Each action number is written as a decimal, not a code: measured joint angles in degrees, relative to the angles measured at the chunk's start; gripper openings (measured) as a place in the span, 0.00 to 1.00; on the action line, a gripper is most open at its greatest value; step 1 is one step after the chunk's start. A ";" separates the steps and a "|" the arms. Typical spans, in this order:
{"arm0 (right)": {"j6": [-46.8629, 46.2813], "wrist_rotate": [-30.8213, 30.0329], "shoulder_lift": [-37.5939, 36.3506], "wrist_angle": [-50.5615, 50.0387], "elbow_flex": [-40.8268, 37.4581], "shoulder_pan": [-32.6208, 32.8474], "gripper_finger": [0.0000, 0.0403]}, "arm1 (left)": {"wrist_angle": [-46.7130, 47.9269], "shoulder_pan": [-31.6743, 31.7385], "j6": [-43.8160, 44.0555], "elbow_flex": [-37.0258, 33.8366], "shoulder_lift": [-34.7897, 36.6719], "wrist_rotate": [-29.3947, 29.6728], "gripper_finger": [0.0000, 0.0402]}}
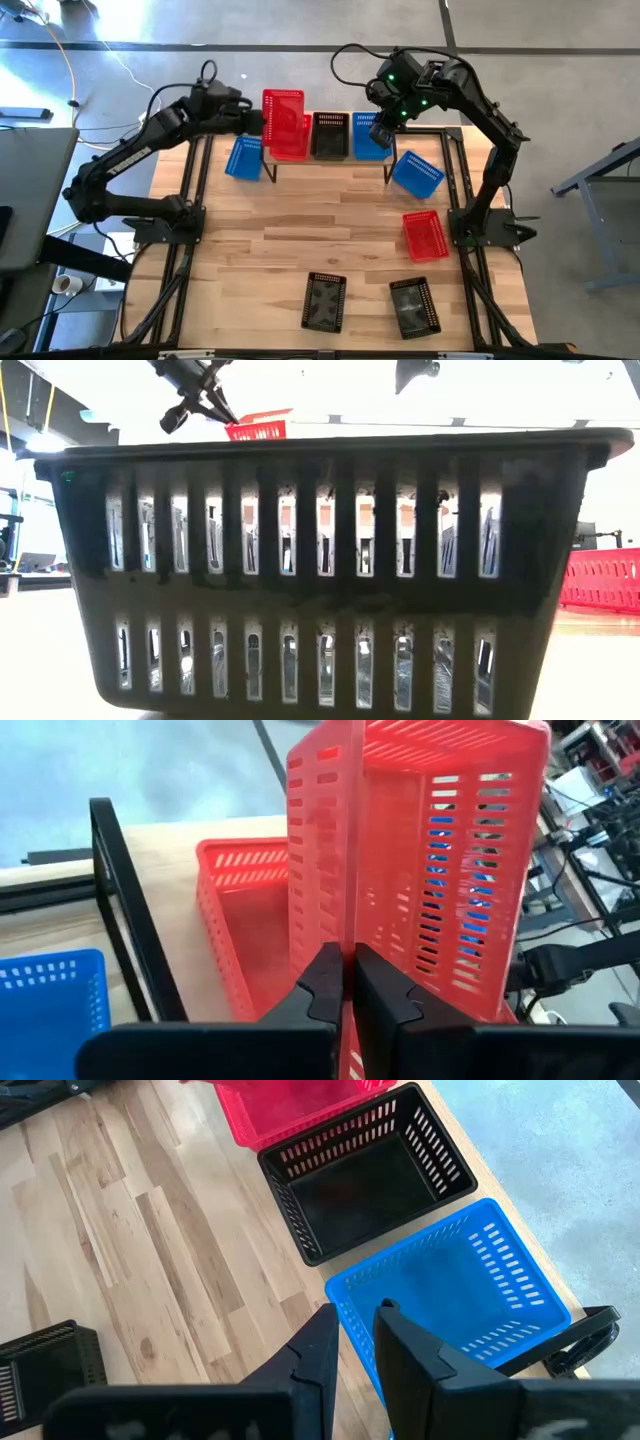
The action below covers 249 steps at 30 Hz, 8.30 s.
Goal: Stack baskets on shelf by color
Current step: Stack the left red bin on top of the red bin on the shelf, then stack the left black bin on top of the black bin on the shelf
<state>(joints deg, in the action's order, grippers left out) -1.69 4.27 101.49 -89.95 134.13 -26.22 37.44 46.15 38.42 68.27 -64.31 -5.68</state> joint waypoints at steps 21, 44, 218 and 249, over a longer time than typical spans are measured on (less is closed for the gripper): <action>0.21 -0.02 0.02 0.00 0.00 0.00 0.14 | 5.70 3.39 1.42 3.46 -8.16 -5.83 0.00; 0.63 -0.02 0.02 -0.04 -0.01 0.00 0.14 | 5.83 3.39 1.98 3.46 -12.23 -2.70 0.07; -3.89 0.46 0.02 -0.06 0.00 0.02 0.14 | 23.32 -4.72 -5.47 11.19 -18.48 16.06 0.17; -13.33 3.07 0.02 -0.04 0.00 5.38 0.14 | 28.34 -8.89 -10.78 16.05 -14.17 14.93 0.17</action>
<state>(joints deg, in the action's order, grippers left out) -15.02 7.34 101.51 -90.00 134.13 -20.84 65.78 37.25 27.64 84.31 -78.47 9.25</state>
